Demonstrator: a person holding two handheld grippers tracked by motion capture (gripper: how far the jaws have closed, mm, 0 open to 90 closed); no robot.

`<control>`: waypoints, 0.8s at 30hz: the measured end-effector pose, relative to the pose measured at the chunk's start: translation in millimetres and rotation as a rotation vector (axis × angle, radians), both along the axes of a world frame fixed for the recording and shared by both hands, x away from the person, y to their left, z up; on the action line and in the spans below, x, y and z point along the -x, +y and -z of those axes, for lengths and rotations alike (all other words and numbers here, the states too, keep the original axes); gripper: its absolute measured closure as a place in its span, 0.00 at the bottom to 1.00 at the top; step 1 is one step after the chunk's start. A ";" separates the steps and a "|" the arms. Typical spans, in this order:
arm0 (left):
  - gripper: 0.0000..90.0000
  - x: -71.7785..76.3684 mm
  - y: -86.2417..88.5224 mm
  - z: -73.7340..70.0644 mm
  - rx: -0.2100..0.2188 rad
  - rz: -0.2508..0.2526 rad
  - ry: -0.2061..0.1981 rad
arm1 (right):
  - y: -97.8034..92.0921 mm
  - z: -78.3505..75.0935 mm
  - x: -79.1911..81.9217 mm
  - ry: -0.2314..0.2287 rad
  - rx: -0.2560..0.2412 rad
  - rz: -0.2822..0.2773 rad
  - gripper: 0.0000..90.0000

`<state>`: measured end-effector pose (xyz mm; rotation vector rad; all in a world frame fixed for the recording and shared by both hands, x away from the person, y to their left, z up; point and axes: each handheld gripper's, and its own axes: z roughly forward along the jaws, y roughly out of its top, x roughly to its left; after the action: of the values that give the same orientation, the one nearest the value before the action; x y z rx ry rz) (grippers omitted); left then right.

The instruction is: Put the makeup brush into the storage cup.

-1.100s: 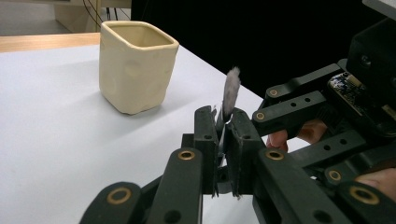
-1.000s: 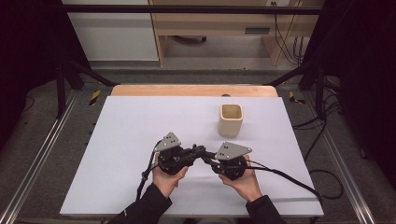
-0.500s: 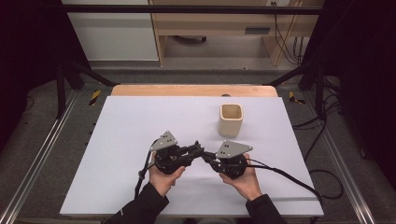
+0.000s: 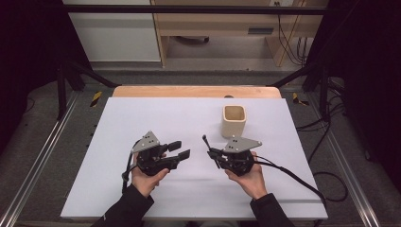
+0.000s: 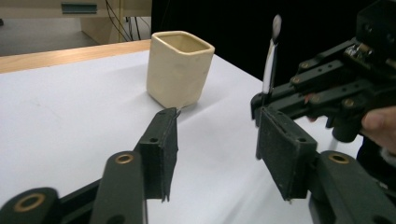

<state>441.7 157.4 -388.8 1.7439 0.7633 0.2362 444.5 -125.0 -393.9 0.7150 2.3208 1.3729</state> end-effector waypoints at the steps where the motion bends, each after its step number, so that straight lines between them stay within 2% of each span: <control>1: 0.51 0.2 2.7 0.4 -0.006 0.000 -0.002 | -1.1 -0.9 -0.3 0.002 -0.001 0.004 0.93; 10: 0.36 4.4 28.9 8.3 -0.031 -0.027 -0.020 | -15.5 -7.1 -2.7 0.014 -0.051 0.026 0.93; 19: 0.24 6.7 50.9 17.0 -0.067 -0.080 -0.026 | -30.1 -10.2 -2.8 0.015 -0.077 0.050 0.93; 24: 0.14 7.7 61.5 19.4 -0.076 -0.122 -0.016 | -37.6 -14.1 -2.3 0.006 -0.089 0.067 0.93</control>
<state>434.0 218.9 -408.2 1.7661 0.8596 0.3658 446.7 -162.5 -379.8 0.8171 2.2310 1.4541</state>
